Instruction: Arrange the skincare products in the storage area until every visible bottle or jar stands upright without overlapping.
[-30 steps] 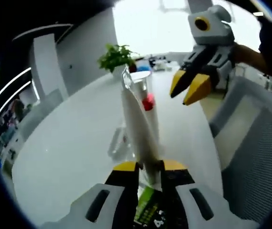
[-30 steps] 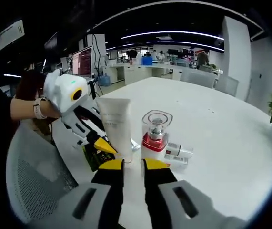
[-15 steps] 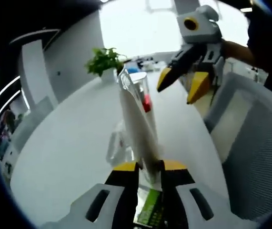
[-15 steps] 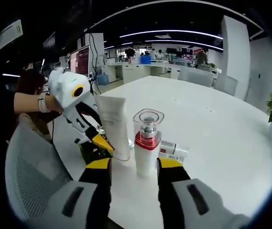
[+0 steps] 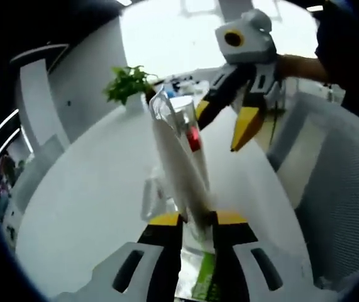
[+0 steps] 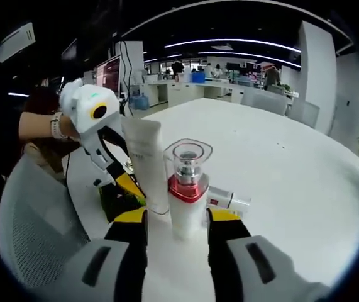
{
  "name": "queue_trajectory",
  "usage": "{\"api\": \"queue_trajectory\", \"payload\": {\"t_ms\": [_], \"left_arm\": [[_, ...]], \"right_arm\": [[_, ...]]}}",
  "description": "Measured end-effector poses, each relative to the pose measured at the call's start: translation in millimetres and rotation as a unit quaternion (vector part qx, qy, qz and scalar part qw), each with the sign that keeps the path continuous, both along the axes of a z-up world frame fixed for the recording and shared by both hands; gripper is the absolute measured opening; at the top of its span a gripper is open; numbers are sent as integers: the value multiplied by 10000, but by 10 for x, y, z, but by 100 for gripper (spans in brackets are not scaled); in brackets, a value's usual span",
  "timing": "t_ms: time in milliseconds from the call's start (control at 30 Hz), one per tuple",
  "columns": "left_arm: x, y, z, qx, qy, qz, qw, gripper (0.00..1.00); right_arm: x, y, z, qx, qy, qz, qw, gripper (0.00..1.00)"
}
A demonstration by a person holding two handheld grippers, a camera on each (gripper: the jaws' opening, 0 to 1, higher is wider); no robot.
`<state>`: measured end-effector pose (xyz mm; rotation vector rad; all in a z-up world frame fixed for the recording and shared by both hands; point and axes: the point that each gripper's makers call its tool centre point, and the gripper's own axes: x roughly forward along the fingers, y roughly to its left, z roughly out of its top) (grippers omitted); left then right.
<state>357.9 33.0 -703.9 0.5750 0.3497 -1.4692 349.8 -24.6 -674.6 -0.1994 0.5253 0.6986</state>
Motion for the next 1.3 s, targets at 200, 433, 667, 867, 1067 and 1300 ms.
{"api": "queue_trajectory", "payload": {"t_ms": [200, 433, 667, 867, 1067, 1300], "left_arm": [[-3, -18, 1, -44, -89, -183, 9998, 15], [11, -48, 2, -75, -95, -303, 9995, 15], [17, -65, -1, -93, -132, -449, 9989, 15], [17, -87, -1, -101, -125, -477, 9987, 15], [19, -112, -1, -99, -137, -493, 9986, 16], [25, -111, -11, -88, -226, -527, 9983, 17]], "right_arm": [[97, 30, -167, 33, -79, 35, 10000, 39], [166, 82, -358, 120, 22, 182, 9998, 38], [222, 119, -411, 305, 74, 273, 9991, 38], [251, 126, -414, 330, 22, 415, 9986, 32], [240, 141, -411, 323, -72, 648, 9973, 31], [233, 150, -412, 338, -43, 769, 9965, 31]]}}
